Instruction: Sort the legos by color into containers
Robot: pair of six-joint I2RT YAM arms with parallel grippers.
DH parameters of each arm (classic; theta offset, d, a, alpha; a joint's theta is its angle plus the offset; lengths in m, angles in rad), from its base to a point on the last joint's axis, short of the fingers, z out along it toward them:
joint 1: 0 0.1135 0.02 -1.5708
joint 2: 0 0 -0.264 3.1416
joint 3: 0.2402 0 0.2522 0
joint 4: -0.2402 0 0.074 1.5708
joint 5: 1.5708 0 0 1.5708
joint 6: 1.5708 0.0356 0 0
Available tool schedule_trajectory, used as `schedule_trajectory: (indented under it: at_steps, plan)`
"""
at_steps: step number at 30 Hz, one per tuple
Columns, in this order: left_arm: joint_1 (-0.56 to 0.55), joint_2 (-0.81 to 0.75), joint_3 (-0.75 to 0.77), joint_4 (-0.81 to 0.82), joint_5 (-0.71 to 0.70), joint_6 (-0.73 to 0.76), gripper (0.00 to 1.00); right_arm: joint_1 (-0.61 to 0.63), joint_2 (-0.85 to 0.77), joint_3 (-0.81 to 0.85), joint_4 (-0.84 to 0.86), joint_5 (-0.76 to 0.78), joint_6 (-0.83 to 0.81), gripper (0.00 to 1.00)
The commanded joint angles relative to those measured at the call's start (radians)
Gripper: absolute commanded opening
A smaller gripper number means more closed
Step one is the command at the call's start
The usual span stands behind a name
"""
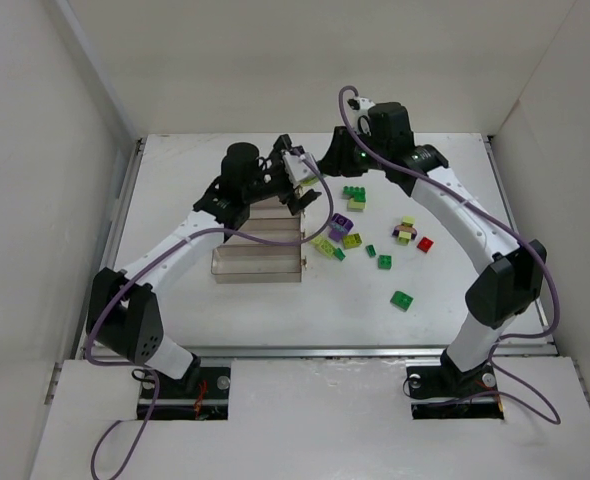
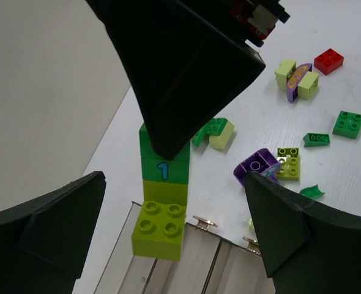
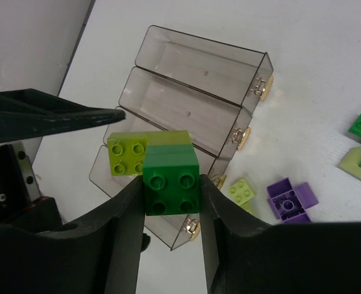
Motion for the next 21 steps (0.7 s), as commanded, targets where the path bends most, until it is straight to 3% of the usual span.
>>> schedule_trajectory:
  at_steps: [1, 11, 18, 20, 21]
  plan:
    - [-0.009, 0.000, 0.043, 0.005, -0.031, 0.036, 0.95, 0.002, -0.057, 0.006, 0.077, -0.030, 0.030, 0.00]
    - [-0.009, 0.009, 0.034, 0.042, -0.017, 0.045, 0.66, 0.031, -0.075, -0.040, 0.120, -0.077, 0.052, 0.00]
    - [-0.009, 0.018, 0.023, 0.054, -0.053, 0.053, 0.68, 0.040, -0.084, -0.040, 0.151, -0.095, 0.052, 0.00]
    - [-0.009, 0.018, 0.023, 0.065, -0.053, 0.040, 0.63, 0.040, -0.074, -0.040, 0.151, -0.095, 0.052, 0.00]
    - [-0.009, 0.018, 0.023, 0.065, -0.053, 0.030, 0.55, 0.040, -0.073, -0.040, 0.151, -0.104, 0.052, 0.00]
